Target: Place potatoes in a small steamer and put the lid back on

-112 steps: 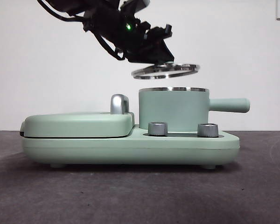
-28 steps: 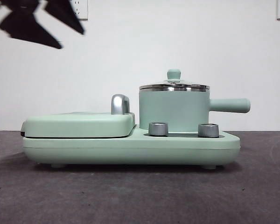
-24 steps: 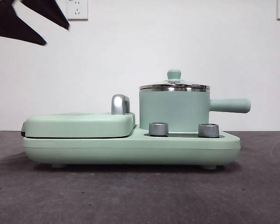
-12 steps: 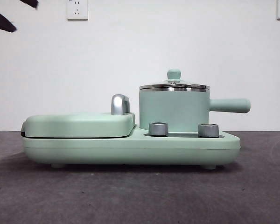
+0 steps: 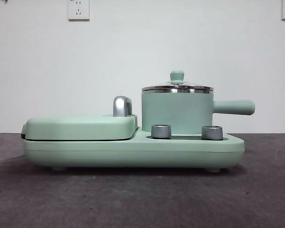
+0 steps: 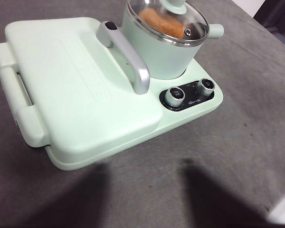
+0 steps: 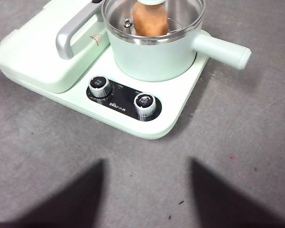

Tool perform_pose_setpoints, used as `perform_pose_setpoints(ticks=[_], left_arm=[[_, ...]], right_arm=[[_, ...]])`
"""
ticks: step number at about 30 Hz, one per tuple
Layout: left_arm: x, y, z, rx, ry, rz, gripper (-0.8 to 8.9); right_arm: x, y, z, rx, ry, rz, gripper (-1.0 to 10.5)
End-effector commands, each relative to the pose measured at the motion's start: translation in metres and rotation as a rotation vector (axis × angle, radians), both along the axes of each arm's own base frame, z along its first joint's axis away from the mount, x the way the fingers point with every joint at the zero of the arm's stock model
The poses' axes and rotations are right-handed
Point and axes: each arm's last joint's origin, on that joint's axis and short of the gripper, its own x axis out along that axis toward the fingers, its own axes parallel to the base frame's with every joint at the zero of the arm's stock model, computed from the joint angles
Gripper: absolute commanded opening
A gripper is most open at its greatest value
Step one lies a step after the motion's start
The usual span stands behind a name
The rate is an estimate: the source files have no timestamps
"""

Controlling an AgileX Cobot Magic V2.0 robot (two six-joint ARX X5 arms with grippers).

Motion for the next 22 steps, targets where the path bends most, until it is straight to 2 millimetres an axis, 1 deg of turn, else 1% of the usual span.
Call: perform_pose_setpoints(ticks=[1,3,15,17,18,20,22], left_arm=[[0.0,0.0,0.003,-0.001,-0.022,-0.009,0.06],[-0.002,0.0,0.002,0.001,-0.004,-0.007,0.06],[-0.002,0.0,0.001,0.003,0.002,-0.009,0.06],[-0.003,0.001,0.001,0.025,-0.019,-0.014,0.06],[-0.005,0.003,-0.001,0.057,-0.049,-0.013,0.06],[-0.006,0.007,-0.009,0.055,-0.101,0.03,0.06],[-0.008,0.013,-0.027,0.058,-0.185,0.108,0.06]], right_arm=[[0.001,0.001,0.004,0.024,-0.032,0.007,0.3],[0.001,0.002,0.005,0.036,-0.024,0.027,0.3],[0.0,0.001,0.006,0.042,-0.041,0.025,0.3],[0.0,0.001,0.006,0.043,-0.042,0.025,0.3],[0.0,0.001,0.006,0.043,-0.043,0.025,0.3],[0.0,0.001,0.006,0.044,-0.045,0.025,0.3],[0.0,0.001,0.006,0.044,-0.045,0.025,0.3]])
